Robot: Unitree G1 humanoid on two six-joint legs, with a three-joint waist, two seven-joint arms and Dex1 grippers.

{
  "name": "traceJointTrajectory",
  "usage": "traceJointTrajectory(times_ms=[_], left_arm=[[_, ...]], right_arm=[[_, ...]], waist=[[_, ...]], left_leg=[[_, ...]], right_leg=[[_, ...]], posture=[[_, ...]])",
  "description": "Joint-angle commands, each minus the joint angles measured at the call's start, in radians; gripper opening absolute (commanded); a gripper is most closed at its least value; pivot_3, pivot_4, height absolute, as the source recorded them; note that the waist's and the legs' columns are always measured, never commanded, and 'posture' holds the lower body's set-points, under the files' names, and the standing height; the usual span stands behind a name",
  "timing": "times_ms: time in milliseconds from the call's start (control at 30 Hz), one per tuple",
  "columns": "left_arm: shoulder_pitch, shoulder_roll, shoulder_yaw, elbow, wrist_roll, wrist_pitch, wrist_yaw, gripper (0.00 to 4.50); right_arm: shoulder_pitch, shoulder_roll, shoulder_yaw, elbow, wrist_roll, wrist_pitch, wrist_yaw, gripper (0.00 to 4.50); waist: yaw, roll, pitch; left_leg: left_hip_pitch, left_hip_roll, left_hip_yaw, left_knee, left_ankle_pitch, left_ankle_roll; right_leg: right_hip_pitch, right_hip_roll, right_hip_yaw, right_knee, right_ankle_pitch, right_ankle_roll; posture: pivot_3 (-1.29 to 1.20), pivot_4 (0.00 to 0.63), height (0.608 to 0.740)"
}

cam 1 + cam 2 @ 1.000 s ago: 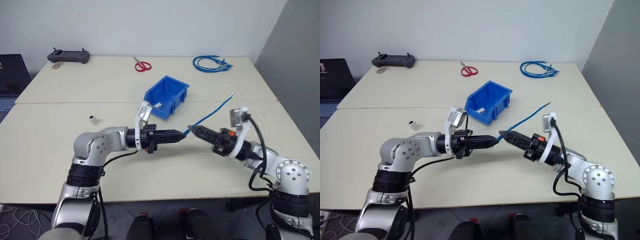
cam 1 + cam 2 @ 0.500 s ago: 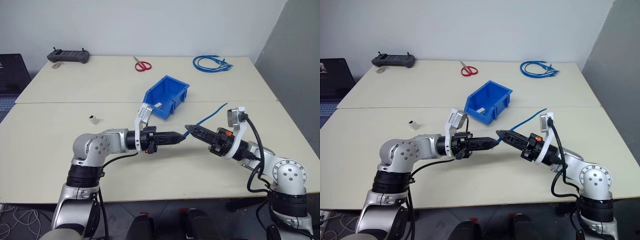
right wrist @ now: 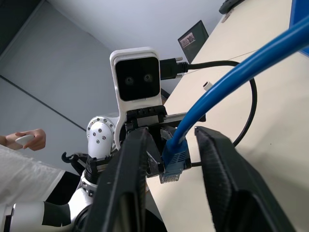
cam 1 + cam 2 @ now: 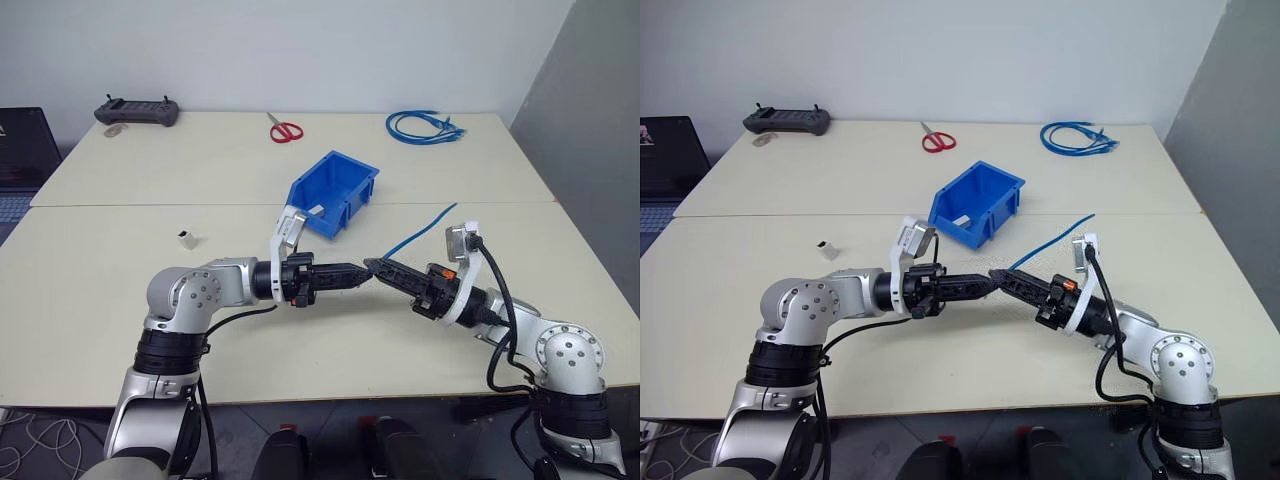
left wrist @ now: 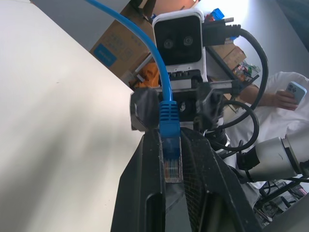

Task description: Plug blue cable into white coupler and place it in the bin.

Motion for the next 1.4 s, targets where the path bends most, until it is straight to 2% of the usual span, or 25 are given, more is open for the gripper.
traceJointTrajectory(times_ms=[33,67,133,433,467,533,600,800,867,967,1000,1033,1067,1133,1233,1400], left_arm=[[-0.019,-0.008,0.009,-0.005,-0.019,-0.011,-0.009,0.21],[-0.019,-0.009,0.009,-0.006,-0.020,-0.010,-0.008,0.21],[-0.017,-0.014,0.012,-0.008,-0.025,-0.006,-0.004,0.21],[-0.014,-0.005,0.001,-0.021,-0.003,-0.036,-0.016,0.21],[-0.008,0.011,-0.013,-0.033,0.002,-0.039,-0.035,0.89],[0.012,0.053,-0.051,-0.068,0.027,-0.065,-0.083,1.06],[0.040,0.113,-0.100,-0.110,0.080,-0.123,-0.134,1.42],[0.136,0.256,-0.159,-0.182,0.251,-0.324,-0.163,2.81],[0.179,0.257,-0.146,-0.195,0.310,-0.376,-0.087,3.23],[0.274,0.179,-0.103,-0.222,0.498,-0.451,0.246,3.93],[0.297,0.148,-0.090,-0.223,0.579,-0.477,0.376,4.03],[0.318,0.122,-0.071,-0.225,0.636,-0.494,0.475,4.35],[0.341,0.088,-0.040,-0.216,0.690,-0.518,0.579,4.45],[0.382,0.038,0.015,-0.184,0.808,-0.560,0.788,4.48],[0.410,-0.055,0.098,-0.128,0.882,-0.570,0.992,4.48],[0.310,-0.213,0.196,0.042,0.885,-0.579,1.195,4.48]], right_arm=[[0.006,-0.005,0.006,-0.048,0.011,-0.015,0.011,0.63],[0.006,-0.006,0.006,-0.047,0.011,-0.016,0.009,0.31],[0.007,-0.008,0.007,-0.048,0.013,-0.017,0.009,0.08],[-0.002,-0.010,0.014,-0.050,0.011,-0.021,-0.002,0.09],[-0.007,-0.010,0.012,-0.046,0.011,-0.023,-0.005,0.09],[-0.019,-0.014,0.007,-0.038,0.012,-0.026,-0.009,0.09],[-0.032,-0.026,0.002,-0.029,0.005,-0.028,-0.006,0.09],[-0.085,-0.064,-0.013,0.031,-0.054,-0.048,0.009,0.09],[-0.093,-0.074,-0.009,0.037,-0.071,-0.049,0.031,0.09],[-0.109,-0.086,-0.013,0.063,-0.100,-0.052,0.062,0.09],[-0.114,-0.089,-0.017,0.072,-0.107,-0.052,0.071,0.09],[-0.118,-0.091,-0.020,0.077,-0.112,-0.051,0.077,0.09],[-0.122,-0.094,-0.022,0.082,-0.116,-0.051,0.084,0.09],[-0.127,-0.096,-0.025,0.090,-0.125,-0.049,0.096,0.09],[-0.138,-0.098,-0.027,0.105,-0.135,-0.047,0.110,0.09],[-0.170,-0.109,-0.024,0.137,-0.159,-0.038,0.139,0.09]], waist=[[0.000,0.000,0.000],[0.000,0.000,0.000],[0.000,0.000,0.000],[0.000,0.000,0.000],[0.000,0.000,0.000],[0.000,0.000,0.000],[-0.002,0.000,0.001],[0.001,0.001,0.001],[0.002,0.001,0.001],[0.004,0.002,0.002],[0.004,0.002,0.002],[0.005,0.002,0.002],[0.006,0.002,0.002],[0.007,0.002,0.002],[0.006,0.001,0.002],[0.007,0.001,0.001]], left_leg=[[0.000,0.000,0.000,0.000,0.000,0.000],[0.000,0.000,0.000,0.000,0.000,0.000],[0.000,0.000,0.000,0.000,0.000,0.000],[0.000,0.000,0.000,0.000,0.000,0.000],[0.000,0.000,0.000,0.000,0.000,0.000],[-0.001,0.000,0.000,-0.001,0.000,0.000],[-0.001,0.000,0.000,-0.001,0.000,0.000],[-0.003,0.002,-0.001,-0.002,0.000,0.000],[-0.004,0.002,-0.001,-0.002,0.000,0.000],[-0.006,0.001,-0.001,-0.002,0.000,0.000],[-0.007,0.001,-0.001,-0.002,0.000,0.001],[-0.009,0.002,-0.002,-0.001,-0.001,0.001],[-0.009,0.002,-0.002,-0.001,-0.001,0.001],[-0.010,0.002,-0.002,-0.001,-0.001,0.001],[-0.010,0.002,-0.002,0.000,-0.001,0.001],[-0.009,0.001,-0.002,0.001,0.000,0.001]], right_leg=[[0.000,0.000,0.000,0.000,0.000,0.000],[0.000,0.000,0.000,0.000,0.000,0.000],[0.000,0.000,0.000,0.000,0.000,0.000],[0.000,0.000,0.000,-0.001,0.000,0.000],[0.000,0.000,0.000,-0.001,0.000,0.000],[0.000,0.000,0.000,-0.001,0.000,0.000],[0.000,0.000,0.000,-0.002,0.000,0.000],[0.000,0.000,0.000,-0.007,0.000,0.000],[0.000,0.000,0.000,-0.007,0.000,0.000],[-0.001,-0.002,0.000,-0.009,0.001,0.001],[-0.001,-0.003,0.000,-0.010,0.001,0.001],[-0.002,-0.003,0.000,-0.010,0.001,0.002],[-0.002,-0.003,0.000,-0.010,0.002,0.002],[-0.003,-0.004,0.000,-0.011,0.003,0.004],[-0.003,-0.004,0.000,-0.010,0.003,0.004],[-0.002,-0.006,-0.001,-0.009,0.004,0.005]], posture=[[0.00,0.150,0.740],[0.00,0.150,0.740],[0.00,0.150,0.740],[0.00,0.150,0.740],[0.00,0.150,0.740],[0.00,0.150,0.740],[0.00,0.150,0.740],[0.00,0.150,0.740],[0.00,0.150,0.740],[0.00,0.150,0.740],[0.00,0.150,0.740],[0.00,0.150,0.740],[0.00,0.150,0.740],[0.00,0.150,0.740],[0.00,0.150,0.740],[0.00,0.150,0.740]])
